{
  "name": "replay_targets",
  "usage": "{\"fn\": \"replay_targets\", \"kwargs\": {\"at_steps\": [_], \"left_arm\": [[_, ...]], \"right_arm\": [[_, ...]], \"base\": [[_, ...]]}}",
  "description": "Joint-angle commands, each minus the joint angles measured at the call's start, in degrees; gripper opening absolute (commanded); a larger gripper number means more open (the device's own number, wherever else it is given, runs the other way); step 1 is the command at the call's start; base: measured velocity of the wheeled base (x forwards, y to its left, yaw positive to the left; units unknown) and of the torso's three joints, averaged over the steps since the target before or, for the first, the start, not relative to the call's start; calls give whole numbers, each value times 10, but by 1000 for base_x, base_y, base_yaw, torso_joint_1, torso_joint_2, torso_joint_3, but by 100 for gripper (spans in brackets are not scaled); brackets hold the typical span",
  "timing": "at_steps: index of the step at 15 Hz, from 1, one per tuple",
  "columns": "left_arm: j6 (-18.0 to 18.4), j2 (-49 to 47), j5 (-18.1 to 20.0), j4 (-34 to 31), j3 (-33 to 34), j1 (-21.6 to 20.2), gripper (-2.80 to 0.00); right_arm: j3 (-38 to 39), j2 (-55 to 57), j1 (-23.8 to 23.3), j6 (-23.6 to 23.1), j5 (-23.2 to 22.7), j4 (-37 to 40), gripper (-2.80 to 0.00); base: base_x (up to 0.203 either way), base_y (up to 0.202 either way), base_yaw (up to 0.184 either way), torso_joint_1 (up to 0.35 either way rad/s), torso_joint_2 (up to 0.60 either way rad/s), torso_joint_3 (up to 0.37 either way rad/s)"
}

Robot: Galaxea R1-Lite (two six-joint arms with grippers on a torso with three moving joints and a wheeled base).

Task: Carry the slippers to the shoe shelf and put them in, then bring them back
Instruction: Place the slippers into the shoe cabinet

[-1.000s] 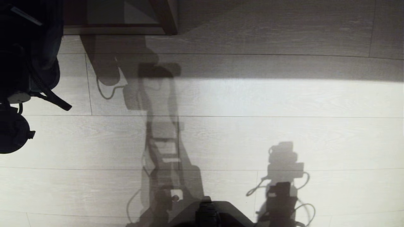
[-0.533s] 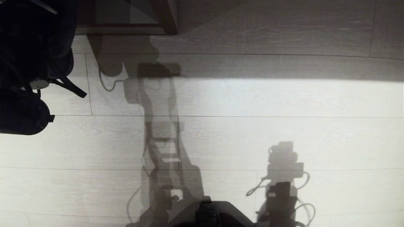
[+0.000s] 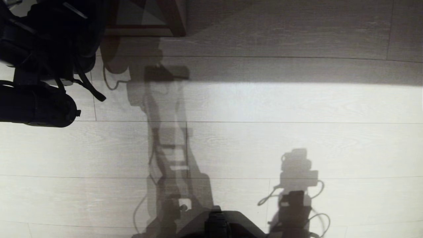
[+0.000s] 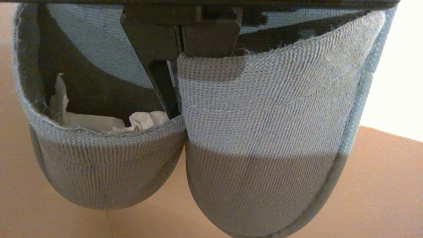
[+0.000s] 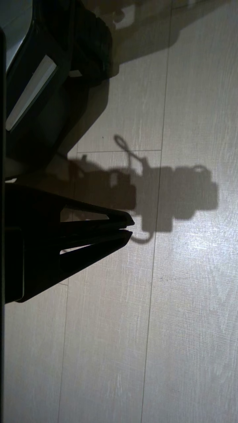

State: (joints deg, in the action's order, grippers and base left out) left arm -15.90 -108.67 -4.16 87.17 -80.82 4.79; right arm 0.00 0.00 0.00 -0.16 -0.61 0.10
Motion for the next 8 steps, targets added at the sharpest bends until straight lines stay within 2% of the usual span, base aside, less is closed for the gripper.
{"fn": "replay_targets", "kwargs": {"at_steps": [1, 8], "left_arm": [[0, -37, 3, 5, -43, -2, -280], [7, -87, 1, 5, -142, -23, -280]], "right_arm": [[0, -1, 0, 0, 0, 0, -280], [0, -1, 1, 0, 0, 0, -280]], "base": [[0, 0, 0, 0, 0, 0], [0, 0, 0, 0, 0, 0]]}}
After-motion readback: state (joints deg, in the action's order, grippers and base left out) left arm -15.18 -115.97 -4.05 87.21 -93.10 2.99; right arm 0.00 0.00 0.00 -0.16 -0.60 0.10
